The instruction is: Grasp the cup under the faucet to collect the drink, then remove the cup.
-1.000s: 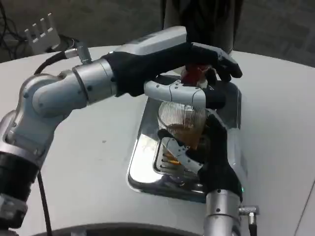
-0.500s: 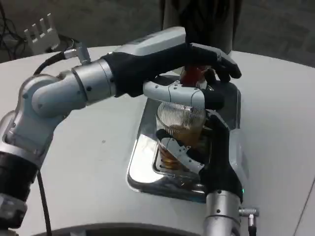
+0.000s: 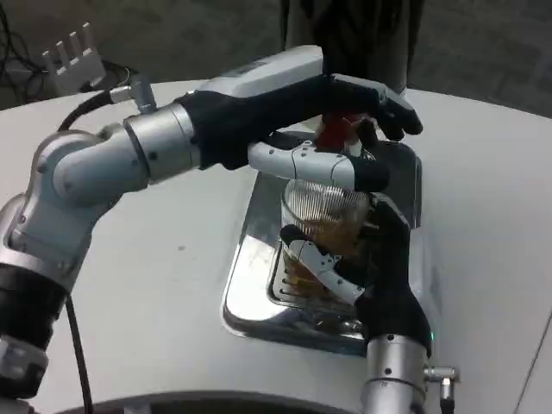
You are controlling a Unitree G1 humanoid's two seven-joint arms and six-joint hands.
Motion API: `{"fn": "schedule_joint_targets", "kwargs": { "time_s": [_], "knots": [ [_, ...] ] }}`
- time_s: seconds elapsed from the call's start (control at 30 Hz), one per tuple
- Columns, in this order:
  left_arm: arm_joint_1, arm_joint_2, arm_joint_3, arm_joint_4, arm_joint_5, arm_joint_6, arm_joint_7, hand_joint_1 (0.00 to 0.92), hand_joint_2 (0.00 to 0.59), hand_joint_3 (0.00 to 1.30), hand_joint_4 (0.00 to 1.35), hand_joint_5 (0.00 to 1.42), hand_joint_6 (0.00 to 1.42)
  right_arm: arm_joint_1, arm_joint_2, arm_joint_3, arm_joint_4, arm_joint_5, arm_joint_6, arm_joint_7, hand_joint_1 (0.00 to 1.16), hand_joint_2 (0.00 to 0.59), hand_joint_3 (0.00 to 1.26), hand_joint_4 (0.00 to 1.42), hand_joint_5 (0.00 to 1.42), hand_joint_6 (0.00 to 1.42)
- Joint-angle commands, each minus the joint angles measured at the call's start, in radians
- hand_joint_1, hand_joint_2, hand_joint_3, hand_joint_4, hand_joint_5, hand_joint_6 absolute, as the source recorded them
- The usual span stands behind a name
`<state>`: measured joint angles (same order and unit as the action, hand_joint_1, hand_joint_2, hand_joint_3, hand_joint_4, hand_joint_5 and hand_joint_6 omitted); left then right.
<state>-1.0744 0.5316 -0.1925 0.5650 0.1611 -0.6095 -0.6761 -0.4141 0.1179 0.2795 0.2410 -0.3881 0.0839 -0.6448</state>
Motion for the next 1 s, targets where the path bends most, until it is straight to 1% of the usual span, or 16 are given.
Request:
{"fn": "schedule_joint_targets", "kwargs": {
  "time_s": [0.03, 0.27, 0.73, 1.0],
  "knots": [
    [0.000, 0.007, 0.039, 0.028, -0.005, 0.006, 0.039, 0.000, 0.021, 0.33, 0.32, 0.41, 0.39, 0.019, 0.059, -0.004, -0.023, -0.003, -0.006, -0.005, 0.71, 0.217, 0.64, 0.68, 0.65, 0.34],
    [-0.008, -0.014, 0.093, 0.041, -0.034, -0.009, 0.079, 0.000, 0.022, 0.33, 0.32, 0.43, 0.41, 0.033, 0.055, -0.006, -0.039, -0.004, -0.004, -0.004, 0.71, 0.218, 0.65, 0.68, 0.65, 0.35],
    [-0.004, -0.040, 0.137, 0.025, -0.074, -0.020, 0.092, 0.000, 0.028, 0.35, 0.35, 0.47, 0.45, 0.057, 0.036, -0.022, -0.069, -0.008, -0.008, 0.007, 0.71, 0.218, 0.66, 0.69, 0.66, 0.36],
    [0.024, -0.041, 0.169, -0.012, -0.104, -0.017, 0.107, 0.000, 0.037, 0.38, 0.39, 0.51, 0.47, 0.101, 0.017, -0.022, -0.125, -0.020, -0.002, 0.027, 0.72, 0.221, 0.67, 0.71, 0.68, 0.36]
  ]
}}
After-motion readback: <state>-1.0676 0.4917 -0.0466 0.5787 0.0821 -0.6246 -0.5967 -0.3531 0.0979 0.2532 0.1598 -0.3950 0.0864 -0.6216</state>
